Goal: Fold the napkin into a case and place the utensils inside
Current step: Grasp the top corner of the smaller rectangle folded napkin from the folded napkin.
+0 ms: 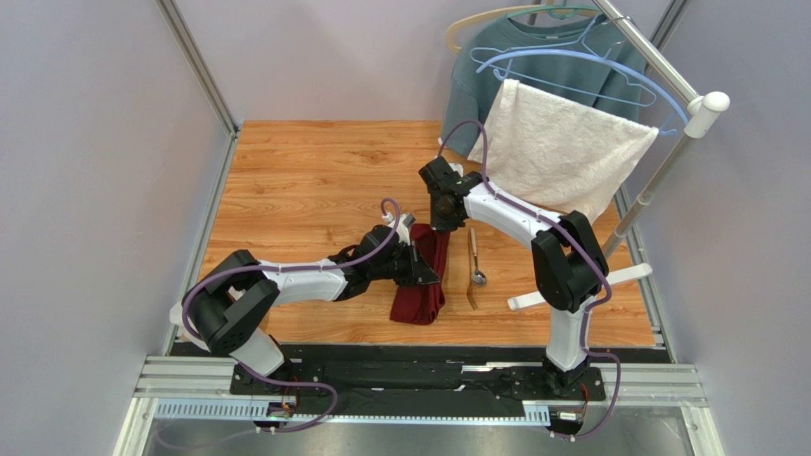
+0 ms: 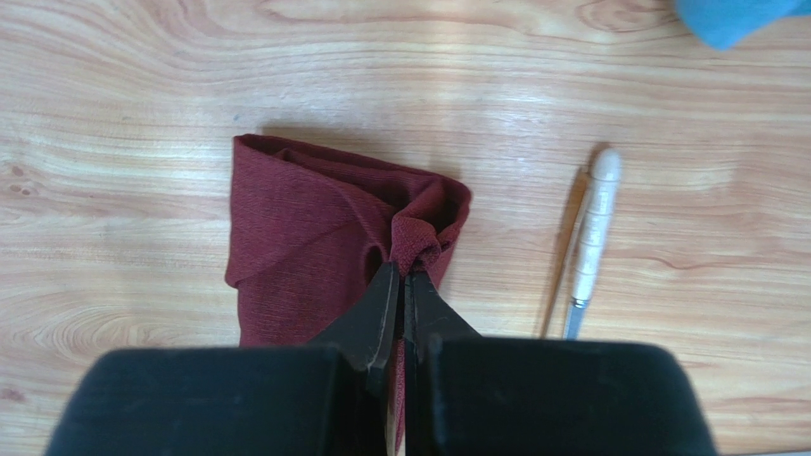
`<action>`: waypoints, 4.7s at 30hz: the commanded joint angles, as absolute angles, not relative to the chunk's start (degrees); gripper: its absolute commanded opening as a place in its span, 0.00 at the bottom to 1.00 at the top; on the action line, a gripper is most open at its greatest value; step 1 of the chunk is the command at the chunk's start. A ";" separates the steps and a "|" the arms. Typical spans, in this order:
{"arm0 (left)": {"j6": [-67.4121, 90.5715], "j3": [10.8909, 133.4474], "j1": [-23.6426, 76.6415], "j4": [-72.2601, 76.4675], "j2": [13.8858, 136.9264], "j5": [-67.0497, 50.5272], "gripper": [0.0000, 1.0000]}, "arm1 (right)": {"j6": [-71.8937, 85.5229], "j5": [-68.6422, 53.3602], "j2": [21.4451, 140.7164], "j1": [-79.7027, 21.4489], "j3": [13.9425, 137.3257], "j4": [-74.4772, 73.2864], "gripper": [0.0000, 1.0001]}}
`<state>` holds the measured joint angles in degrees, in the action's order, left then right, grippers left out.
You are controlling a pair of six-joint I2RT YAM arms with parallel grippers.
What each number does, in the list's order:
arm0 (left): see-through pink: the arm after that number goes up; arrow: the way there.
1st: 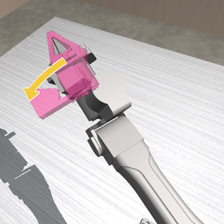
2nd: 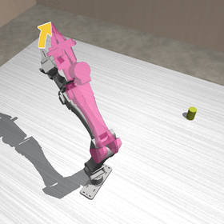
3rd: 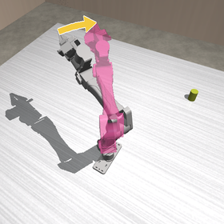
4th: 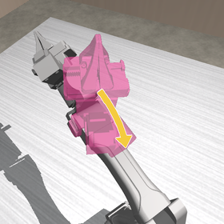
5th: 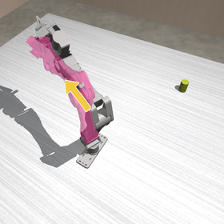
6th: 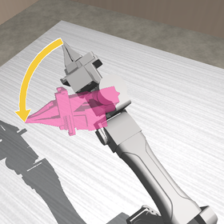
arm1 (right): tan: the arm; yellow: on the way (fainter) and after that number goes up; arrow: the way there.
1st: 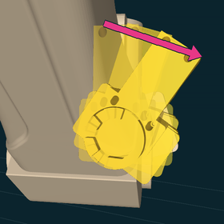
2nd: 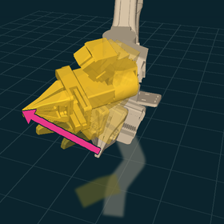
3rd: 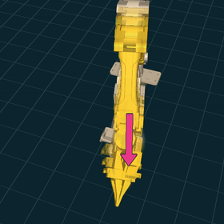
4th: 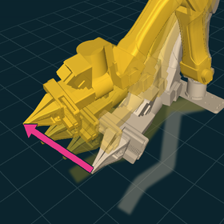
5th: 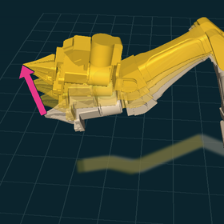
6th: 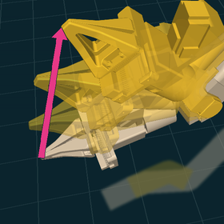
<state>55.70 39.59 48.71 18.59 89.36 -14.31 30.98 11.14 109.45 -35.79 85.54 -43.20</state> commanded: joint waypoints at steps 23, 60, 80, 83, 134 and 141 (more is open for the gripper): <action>50.37 40.69 48.96 3.35 86.15 -9.58 0.29 | 34.63 12.04 119.62 -38.50 93.16 -39.64 0.00; 49.57 54.75 40.08 -13.45 98.26 -3.95 0.05 | 32.08 1.23 104.24 -38.67 71.72 -20.74 0.00; 30.24 72.24 40.17 -19.95 104.15 3.52 0.35 | 31.73 -0.95 101.51 -37.36 69.17 -20.48 0.00; 29.62 73.12 40.25 -19.34 105.82 1.50 0.34 | 31.73 -1.40 101.43 -36.92 68.99 -20.48 0.00; 38.23 61.61 40.25 -6.68 102.04 -5.80 0.00 | 56.50 -9.49 106.08 -33.49 59.60 1.39 0.00; 35.34 60.47 40.25 -6.07 100.72 -4.66 0.00 | 63.19 -6.78 108.02 -33.31 56.69 9.84 0.00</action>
